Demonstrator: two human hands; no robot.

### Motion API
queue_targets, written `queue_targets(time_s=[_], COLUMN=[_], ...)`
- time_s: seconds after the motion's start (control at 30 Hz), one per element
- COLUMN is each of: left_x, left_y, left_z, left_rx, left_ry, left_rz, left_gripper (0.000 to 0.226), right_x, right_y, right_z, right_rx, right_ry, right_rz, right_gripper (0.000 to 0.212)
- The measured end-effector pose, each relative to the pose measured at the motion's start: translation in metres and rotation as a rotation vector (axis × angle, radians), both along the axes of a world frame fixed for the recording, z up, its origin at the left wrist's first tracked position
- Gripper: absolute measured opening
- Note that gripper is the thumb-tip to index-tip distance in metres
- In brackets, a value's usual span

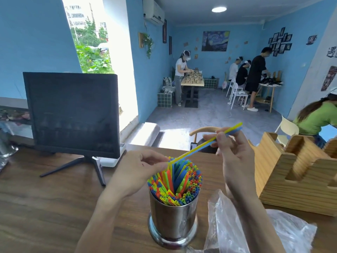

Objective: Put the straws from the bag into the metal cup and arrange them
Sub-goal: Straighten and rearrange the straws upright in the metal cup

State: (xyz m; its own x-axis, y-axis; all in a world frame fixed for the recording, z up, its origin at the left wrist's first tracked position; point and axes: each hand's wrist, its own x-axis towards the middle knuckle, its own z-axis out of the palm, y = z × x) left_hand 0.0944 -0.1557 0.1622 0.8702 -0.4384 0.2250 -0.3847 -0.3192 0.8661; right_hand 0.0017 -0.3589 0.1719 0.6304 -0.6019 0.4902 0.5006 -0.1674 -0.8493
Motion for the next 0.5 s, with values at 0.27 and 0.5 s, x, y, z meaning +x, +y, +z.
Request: queue_targets(time_s=[0.27,0.5], left_x=[0.005,0.000], left_y=[-0.014,-0.014], left_z=[-0.002,-0.005], left_rx=[0.041,0.037], left_ry=[-0.039,-0.061], left_rz=[-0.002,0.020], left_gripper=[0.011,0.011], right_x=[0.014,0.015], right_y=[0.019,0.007], right_z=[-0.028,-0.045], right_rx=[-0.625,-0.546], right_ry=[0.234,0.334], right_rz=[0.056,0.065], right_gripper=[0.051,0.028])
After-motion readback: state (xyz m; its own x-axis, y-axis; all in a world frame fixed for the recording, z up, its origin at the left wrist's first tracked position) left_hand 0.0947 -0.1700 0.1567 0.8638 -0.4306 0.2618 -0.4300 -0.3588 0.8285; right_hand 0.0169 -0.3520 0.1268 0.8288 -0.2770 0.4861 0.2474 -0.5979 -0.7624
